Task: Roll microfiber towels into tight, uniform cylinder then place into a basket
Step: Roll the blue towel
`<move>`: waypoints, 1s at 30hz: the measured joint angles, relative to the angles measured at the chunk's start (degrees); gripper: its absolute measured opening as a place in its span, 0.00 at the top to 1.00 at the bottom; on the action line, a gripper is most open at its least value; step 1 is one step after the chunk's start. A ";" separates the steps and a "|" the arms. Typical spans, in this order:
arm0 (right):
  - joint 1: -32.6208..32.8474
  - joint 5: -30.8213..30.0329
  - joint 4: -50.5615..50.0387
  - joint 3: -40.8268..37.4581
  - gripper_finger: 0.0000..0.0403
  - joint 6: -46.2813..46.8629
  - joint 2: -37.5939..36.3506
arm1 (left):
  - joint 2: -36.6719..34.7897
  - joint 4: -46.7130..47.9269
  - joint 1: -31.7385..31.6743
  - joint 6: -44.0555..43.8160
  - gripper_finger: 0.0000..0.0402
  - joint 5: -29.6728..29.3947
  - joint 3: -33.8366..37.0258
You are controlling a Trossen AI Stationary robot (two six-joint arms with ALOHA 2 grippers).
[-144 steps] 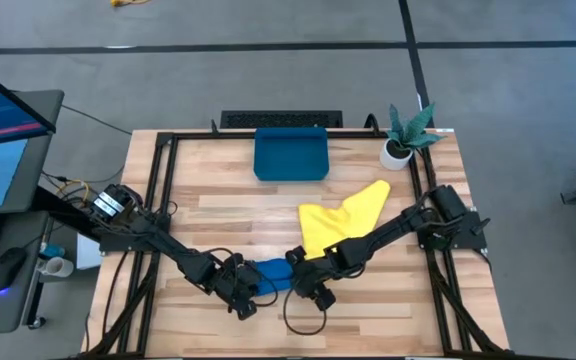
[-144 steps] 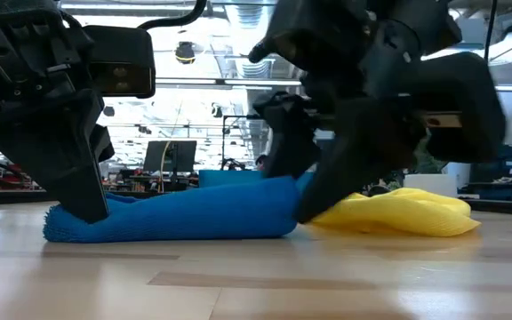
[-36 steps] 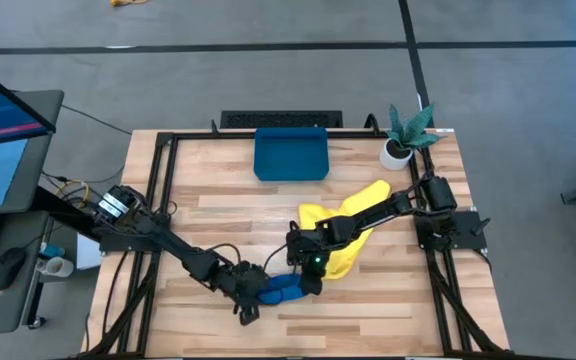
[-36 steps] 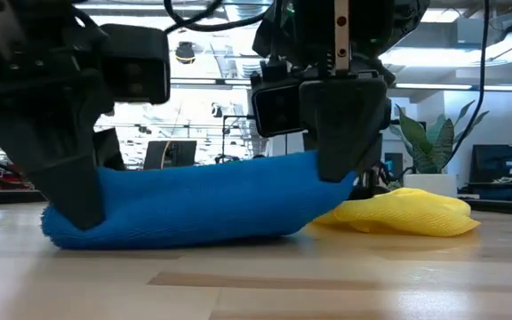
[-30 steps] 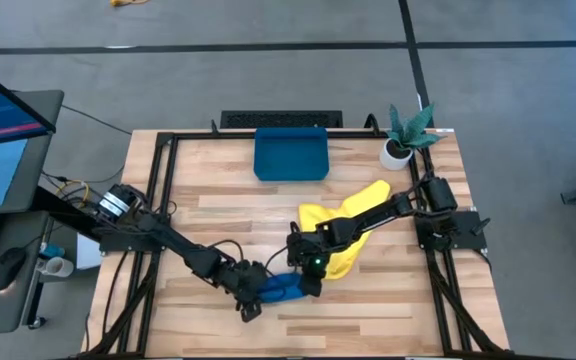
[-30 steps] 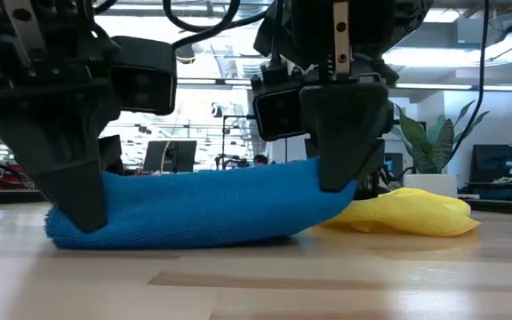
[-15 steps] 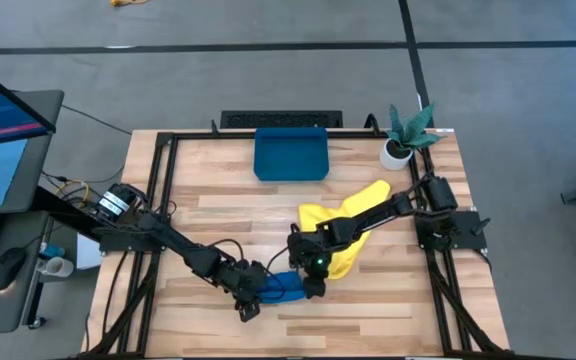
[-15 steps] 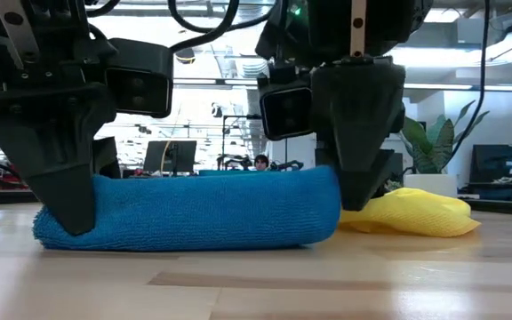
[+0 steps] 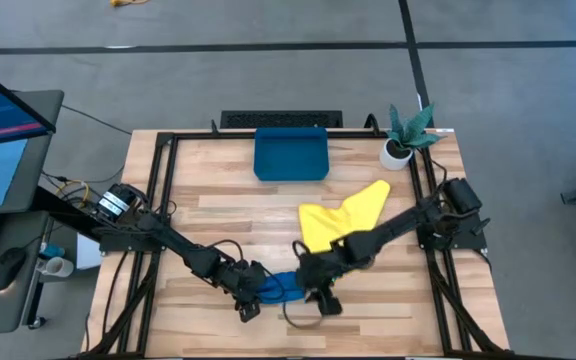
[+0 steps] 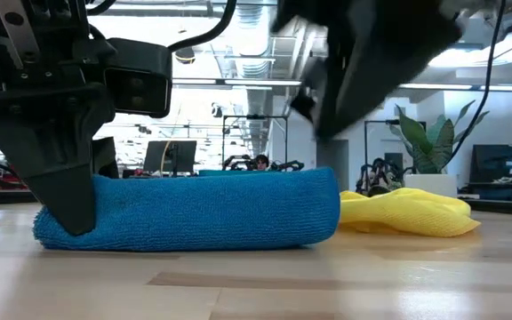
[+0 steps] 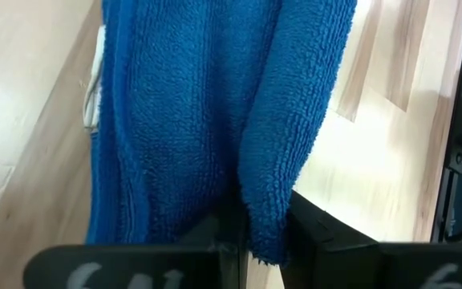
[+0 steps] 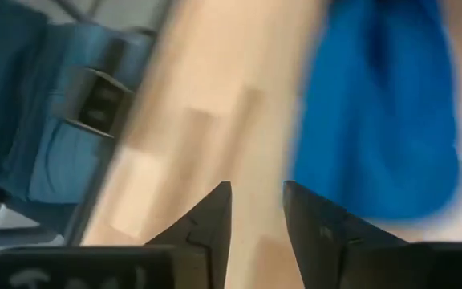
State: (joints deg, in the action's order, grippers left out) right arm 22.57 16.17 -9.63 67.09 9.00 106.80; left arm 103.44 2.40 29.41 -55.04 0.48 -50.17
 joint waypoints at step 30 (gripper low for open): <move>-1.97 -6.17 7.57 0.11 0.82 2.96 6.88 | 0.07 -0.42 -0.24 -0.11 0.92 -0.49 0.02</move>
State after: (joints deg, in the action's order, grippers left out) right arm 20.60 10.00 -2.06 67.20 11.96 113.69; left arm 103.50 1.98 29.17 -55.16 -0.01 -50.15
